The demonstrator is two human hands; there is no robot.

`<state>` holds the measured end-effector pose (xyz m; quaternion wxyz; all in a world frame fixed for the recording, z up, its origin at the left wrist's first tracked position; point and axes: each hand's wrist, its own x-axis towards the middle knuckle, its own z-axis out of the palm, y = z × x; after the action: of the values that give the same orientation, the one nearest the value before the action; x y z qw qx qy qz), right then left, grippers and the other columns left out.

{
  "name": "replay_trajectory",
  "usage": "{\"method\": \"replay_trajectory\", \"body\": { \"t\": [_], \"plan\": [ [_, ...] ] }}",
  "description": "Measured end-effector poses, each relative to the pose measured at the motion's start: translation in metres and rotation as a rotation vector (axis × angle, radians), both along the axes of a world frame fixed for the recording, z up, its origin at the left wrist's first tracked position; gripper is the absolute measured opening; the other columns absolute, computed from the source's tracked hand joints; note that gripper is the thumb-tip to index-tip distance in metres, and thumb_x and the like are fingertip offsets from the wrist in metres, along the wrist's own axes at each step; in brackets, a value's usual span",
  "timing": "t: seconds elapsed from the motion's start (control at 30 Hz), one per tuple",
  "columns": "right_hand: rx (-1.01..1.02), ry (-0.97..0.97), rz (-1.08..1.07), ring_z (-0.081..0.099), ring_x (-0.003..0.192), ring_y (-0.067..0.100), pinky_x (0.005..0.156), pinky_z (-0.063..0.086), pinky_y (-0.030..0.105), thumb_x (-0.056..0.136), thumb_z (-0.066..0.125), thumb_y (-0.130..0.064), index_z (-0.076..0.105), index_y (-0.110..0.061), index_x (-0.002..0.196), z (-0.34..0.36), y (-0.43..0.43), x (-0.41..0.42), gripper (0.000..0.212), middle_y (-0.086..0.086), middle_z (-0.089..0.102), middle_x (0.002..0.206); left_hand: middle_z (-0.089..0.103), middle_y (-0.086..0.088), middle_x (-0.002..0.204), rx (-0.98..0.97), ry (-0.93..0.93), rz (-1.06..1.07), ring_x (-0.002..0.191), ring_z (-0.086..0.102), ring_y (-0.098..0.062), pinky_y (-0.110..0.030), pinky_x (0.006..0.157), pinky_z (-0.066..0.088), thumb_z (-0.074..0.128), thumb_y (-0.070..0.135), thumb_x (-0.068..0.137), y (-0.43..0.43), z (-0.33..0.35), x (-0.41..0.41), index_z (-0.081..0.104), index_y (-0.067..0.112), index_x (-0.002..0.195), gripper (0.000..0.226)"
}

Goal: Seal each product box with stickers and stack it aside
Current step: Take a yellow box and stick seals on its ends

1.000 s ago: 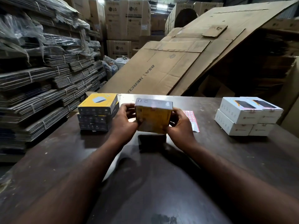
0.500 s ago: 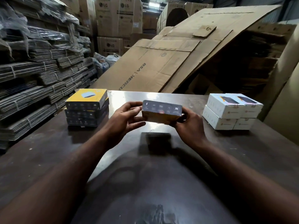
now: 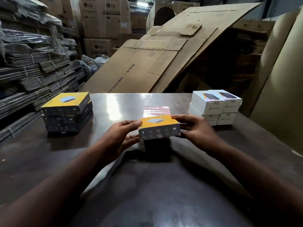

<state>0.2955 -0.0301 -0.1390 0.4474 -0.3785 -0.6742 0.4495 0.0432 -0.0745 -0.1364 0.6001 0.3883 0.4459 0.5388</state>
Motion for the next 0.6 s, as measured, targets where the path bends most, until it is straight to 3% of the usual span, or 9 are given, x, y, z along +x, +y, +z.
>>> {"method": "replay_trajectory", "body": {
  "t": [0.13,0.27,0.37,0.47,0.6],
  "plan": [
    [-0.127,-0.076,-0.018,0.072,0.105,0.012,0.086,0.060,0.028,0.085,0.065,0.016,0.069,-0.010,0.122,-0.002,-0.003,0.024,0.045,0.001,0.075,0.116,0.074,-0.006,0.102,0.006,0.122,0.015,0.081,0.072,-0.020,-0.027,0.073,0.063,0.073,0.017,0.089,0.000,-0.005,0.025,0.062,0.007,0.118,0.033],
    [-0.230,-0.048,-0.120,0.071,0.094,0.014,0.079,0.056,0.025,0.090,0.049,0.019,0.069,-0.007,0.112,-0.004,-0.004,0.047,0.039,0.006,0.074,0.109,0.066,-0.008,0.110,0.053,0.244,0.020,0.077,0.074,-0.012,-0.025,0.069,0.062,0.077,0.012,0.087,-0.001,-0.008,0.059,0.060,0.010,0.117,0.034],
    [-0.244,-0.074,-0.229,0.068,0.093,0.016,0.081,0.054,0.026,0.094,0.059,0.004,0.071,-0.005,0.115,-0.002,-0.004,0.063,0.025,0.008,0.073,0.107,0.064,-0.011,0.117,0.074,0.303,0.005,0.087,0.072,-0.015,-0.027,0.074,0.062,0.079,0.016,0.086,0.000,-0.005,0.083,0.058,0.012,0.124,0.044],
    [-0.216,-0.153,-0.344,0.065,0.103,0.015,0.074,0.050,0.020,0.092,0.067,-0.003,0.071,-0.010,0.118,0.001,-0.007,0.079,0.028,0.005,0.072,0.113,0.064,-0.011,0.122,0.090,0.364,-0.018,0.101,0.072,-0.021,-0.035,0.083,0.063,0.081,0.020,0.084,0.002,-0.001,0.108,0.052,0.013,0.132,0.057],
    [-0.184,-0.192,-0.469,0.061,0.087,0.005,0.065,0.042,0.014,0.089,0.072,-0.005,0.070,-0.006,0.119,0.004,-0.010,0.104,0.031,0.005,0.070,0.108,0.072,-0.006,0.114,0.114,0.414,-0.067,0.098,0.074,-0.019,-0.042,0.088,0.061,0.082,0.020,0.084,0.005,0.002,0.144,0.059,0.017,0.114,0.038]
  ]
}}
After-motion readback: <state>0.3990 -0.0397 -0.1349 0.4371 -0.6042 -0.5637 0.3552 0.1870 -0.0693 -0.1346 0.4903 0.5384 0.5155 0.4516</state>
